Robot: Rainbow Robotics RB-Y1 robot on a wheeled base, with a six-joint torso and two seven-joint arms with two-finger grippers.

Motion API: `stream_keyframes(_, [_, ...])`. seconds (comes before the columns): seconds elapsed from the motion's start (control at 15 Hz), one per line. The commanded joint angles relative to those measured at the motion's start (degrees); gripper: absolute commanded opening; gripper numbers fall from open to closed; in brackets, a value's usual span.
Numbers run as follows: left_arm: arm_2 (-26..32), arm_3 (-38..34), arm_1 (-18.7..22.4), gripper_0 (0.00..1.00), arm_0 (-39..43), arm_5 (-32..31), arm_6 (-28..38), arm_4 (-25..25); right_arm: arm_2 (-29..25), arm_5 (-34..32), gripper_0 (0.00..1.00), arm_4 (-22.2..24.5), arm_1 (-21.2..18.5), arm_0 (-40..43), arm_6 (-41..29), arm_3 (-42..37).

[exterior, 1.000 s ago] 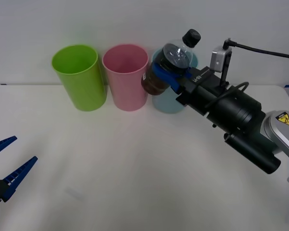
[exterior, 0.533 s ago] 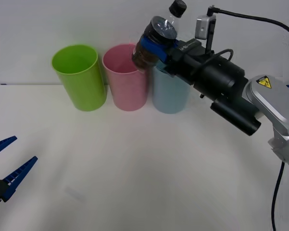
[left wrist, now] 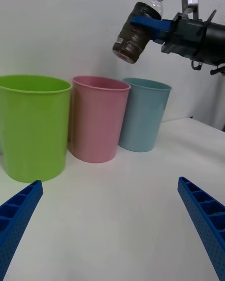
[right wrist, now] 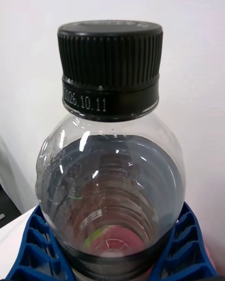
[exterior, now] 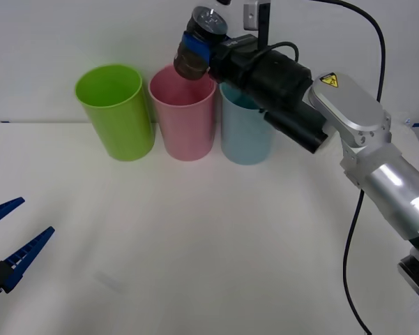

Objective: Grasp the object on the table and drop it into the matching bin: aluminum can to the light blue bin, PET bottle to the pink bin.

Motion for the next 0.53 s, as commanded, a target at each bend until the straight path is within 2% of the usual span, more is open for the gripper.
stream_keyframes(0.07, [0.0,0.0,0.0,1.0,0.0,0.0,0.0,0.0,0.0,0.3,0.0,0.9,3.5,-4.7,1.0,7.7])
stream_keyframes(0.53, [0.0,0.0,0.0,1.0,0.0,0.0,0.0,0.0,0.2,3.8,0.0,3.0,10.1,-12.1,3.8,20.6])
